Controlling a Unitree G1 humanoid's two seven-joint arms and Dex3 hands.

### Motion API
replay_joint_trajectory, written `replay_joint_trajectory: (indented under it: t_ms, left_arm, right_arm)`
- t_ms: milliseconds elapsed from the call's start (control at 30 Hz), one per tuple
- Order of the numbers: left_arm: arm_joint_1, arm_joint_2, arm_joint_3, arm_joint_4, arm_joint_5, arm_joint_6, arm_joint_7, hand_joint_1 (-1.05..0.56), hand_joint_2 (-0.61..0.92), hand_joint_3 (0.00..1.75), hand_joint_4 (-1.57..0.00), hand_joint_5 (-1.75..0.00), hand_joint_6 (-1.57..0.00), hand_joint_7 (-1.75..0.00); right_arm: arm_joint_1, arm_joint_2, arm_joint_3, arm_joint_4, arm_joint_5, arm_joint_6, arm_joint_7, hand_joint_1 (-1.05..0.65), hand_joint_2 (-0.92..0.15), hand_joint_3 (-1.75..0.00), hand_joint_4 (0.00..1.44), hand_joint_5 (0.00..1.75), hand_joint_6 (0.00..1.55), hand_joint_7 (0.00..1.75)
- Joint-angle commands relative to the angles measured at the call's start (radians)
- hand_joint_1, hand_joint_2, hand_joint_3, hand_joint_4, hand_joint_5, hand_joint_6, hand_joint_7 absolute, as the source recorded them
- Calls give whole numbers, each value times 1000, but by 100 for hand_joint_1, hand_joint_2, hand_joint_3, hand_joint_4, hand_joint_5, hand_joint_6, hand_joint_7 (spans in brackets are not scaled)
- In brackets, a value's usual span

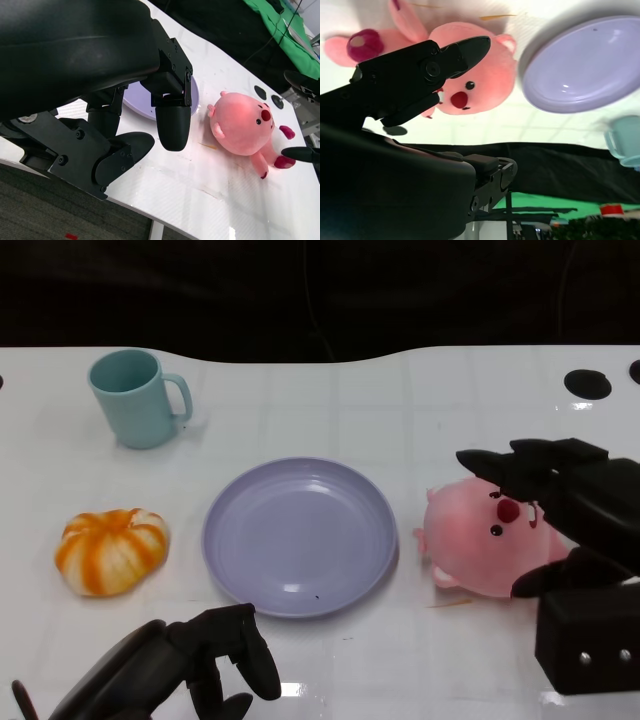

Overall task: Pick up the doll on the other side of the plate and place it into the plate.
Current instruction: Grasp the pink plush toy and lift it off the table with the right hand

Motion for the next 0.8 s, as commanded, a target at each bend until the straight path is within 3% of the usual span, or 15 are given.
replay_joint_trajectory:
  t_ms: [33, 367, 633, 800]
  left_arm:
    - [-1, 9, 4, 1, 2, 9, -2, -15, 60, 108, -57, -175, -53, -147]
    - [12, 8, 6, -17, 2, 9, -1, -14, 59, 111, -58, -174, -53, -148]
    - [23, 10, 1, -44, 6, 26, -5, -16, 59, 111, -56, -175, -52, -147]
    - [28, 8, -3, -62, 6, 38, -5, -15, 59, 110, -57, -175, -52, -147]
  right_arm:
    - [-60, -18, 26, 62, -24, 19, 18, -49, -77, -1, 1, 14, 14, 2]
    - [-228, 25, 121, 340, -41, 11, -12, -54, -79, -1, 0, 19, 16, 1]
    - [-343, 99, 213, 601, -32, 39, 7, -62, -83, -1, 0, 17, 11, 0]
    - [-390, 148, 262, 756, -41, 21, -36, -67, -84, -1, 3, 18, 14, 2]
